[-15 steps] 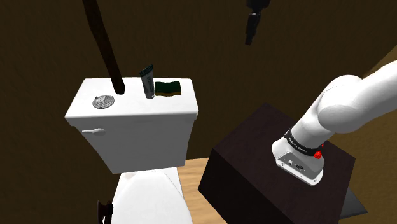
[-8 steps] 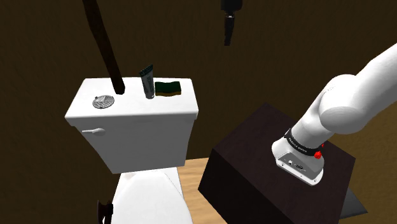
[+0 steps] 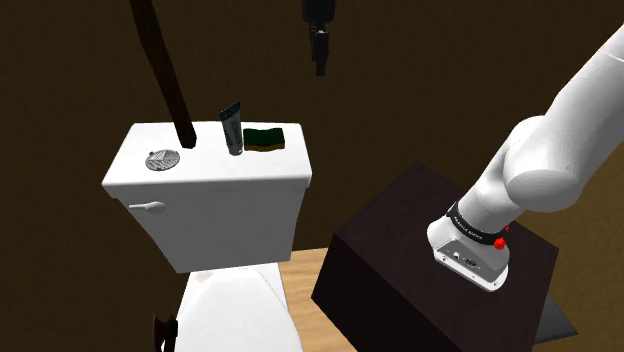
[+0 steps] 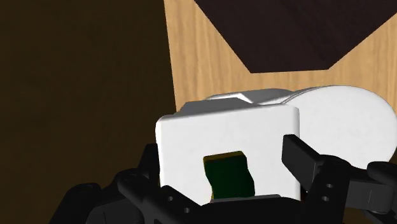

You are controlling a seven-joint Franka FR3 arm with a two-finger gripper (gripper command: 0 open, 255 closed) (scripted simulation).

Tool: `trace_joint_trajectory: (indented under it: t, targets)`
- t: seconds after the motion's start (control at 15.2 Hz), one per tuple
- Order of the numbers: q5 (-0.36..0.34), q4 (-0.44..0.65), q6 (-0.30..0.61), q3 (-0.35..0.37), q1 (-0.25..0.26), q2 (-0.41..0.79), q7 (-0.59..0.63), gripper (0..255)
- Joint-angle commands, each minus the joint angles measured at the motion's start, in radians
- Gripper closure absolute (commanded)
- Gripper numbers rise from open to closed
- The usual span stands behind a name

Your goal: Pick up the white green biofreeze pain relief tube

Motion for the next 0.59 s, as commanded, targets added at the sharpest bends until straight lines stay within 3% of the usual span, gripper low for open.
trace_joint_trajectory:
  t: [0.0, 0.53]
  targets:
    - [0.0, 0.065, 0.008, 0.016, 0.016, 0.071, -0.038, 0]
    - [-0.018, 0.31, -0.003, 0.084, 0.082, 0.298, -0.176, 0]
